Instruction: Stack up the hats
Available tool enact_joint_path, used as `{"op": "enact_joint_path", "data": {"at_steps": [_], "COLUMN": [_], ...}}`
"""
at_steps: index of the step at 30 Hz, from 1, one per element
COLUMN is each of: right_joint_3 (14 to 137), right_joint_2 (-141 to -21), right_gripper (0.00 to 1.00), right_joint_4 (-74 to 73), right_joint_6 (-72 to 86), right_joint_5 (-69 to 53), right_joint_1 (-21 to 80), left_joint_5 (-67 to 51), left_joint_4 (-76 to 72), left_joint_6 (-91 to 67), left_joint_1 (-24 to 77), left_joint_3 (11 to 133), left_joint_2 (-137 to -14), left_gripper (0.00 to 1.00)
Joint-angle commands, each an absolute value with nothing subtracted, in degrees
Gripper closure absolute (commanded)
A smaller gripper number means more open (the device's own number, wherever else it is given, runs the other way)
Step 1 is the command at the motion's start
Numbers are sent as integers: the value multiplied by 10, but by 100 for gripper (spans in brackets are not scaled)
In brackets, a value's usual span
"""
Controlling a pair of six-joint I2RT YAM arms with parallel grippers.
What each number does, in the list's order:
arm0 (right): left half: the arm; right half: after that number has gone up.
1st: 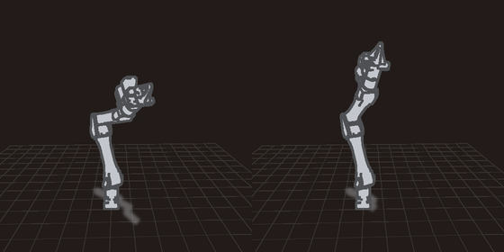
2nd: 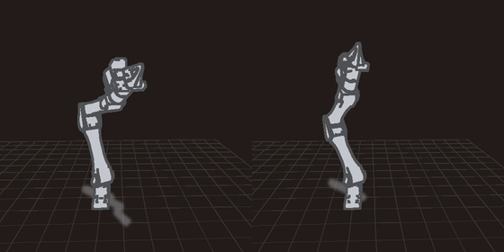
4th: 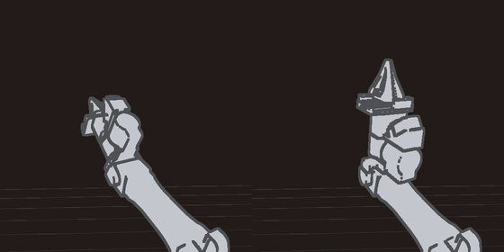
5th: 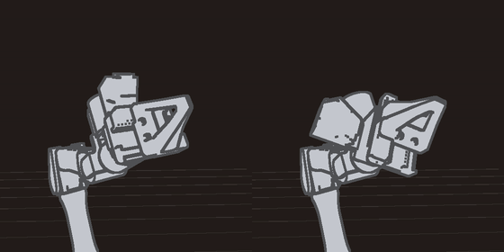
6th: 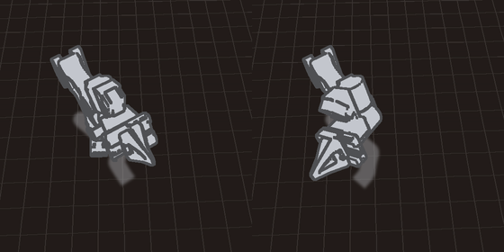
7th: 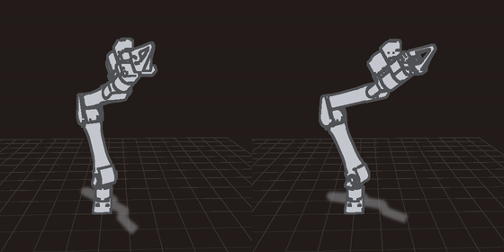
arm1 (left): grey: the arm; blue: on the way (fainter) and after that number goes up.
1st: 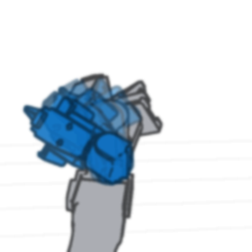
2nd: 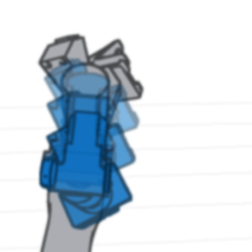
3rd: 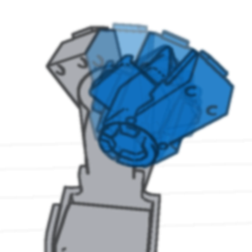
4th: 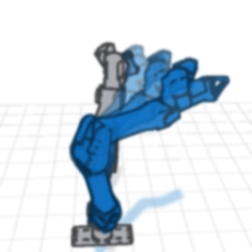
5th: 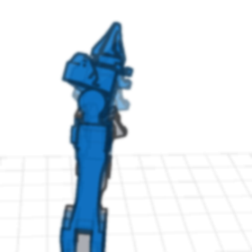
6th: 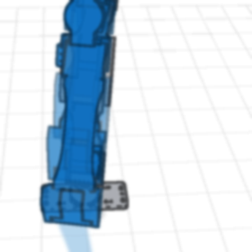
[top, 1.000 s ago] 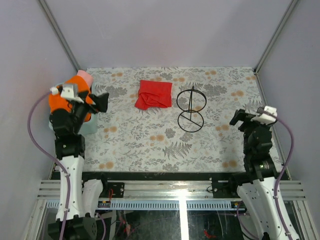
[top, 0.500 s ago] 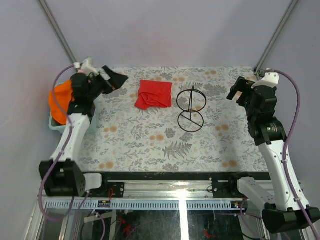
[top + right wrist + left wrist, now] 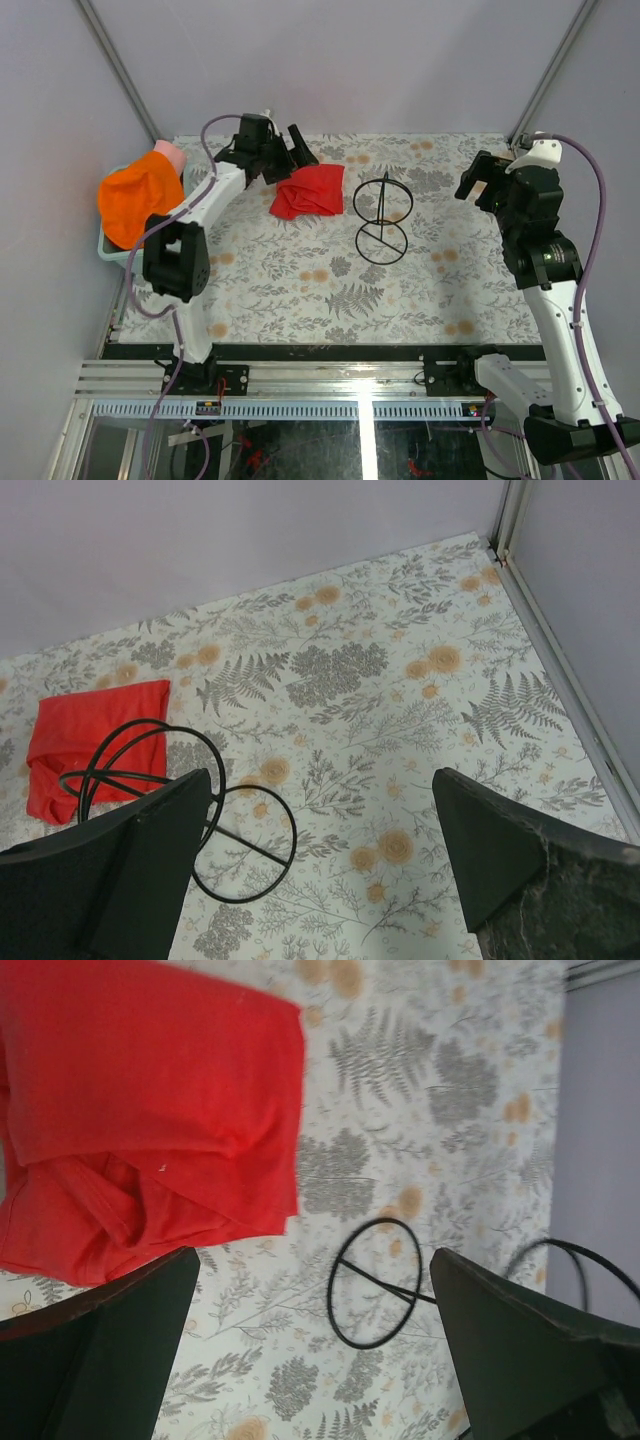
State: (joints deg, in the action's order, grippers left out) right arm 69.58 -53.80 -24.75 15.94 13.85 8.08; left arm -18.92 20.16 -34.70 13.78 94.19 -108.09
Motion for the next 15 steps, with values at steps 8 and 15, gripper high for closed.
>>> {"op": "enact_joint_path", "data": {"at_steps": [8, 15], "right_joint_3": [715, 714], "right_joint_2": [-515, -512], "right_gripper": [1, 1], "right_joint_4": [-285, -304], "right_joint_6": [124, 103], "right_joint_5": [144, 165], "right_joint_1": [79, 79], "left_joint_5": [-174, -146], "left_joint_4": [215, 297], "left_joint_6": [-371, -364], "left_joint_1": [183, 187], "left_joint_3": [1063, 1190], "left_joint_2": [-1251, -1361], "left_gripper": [0, 0]}}
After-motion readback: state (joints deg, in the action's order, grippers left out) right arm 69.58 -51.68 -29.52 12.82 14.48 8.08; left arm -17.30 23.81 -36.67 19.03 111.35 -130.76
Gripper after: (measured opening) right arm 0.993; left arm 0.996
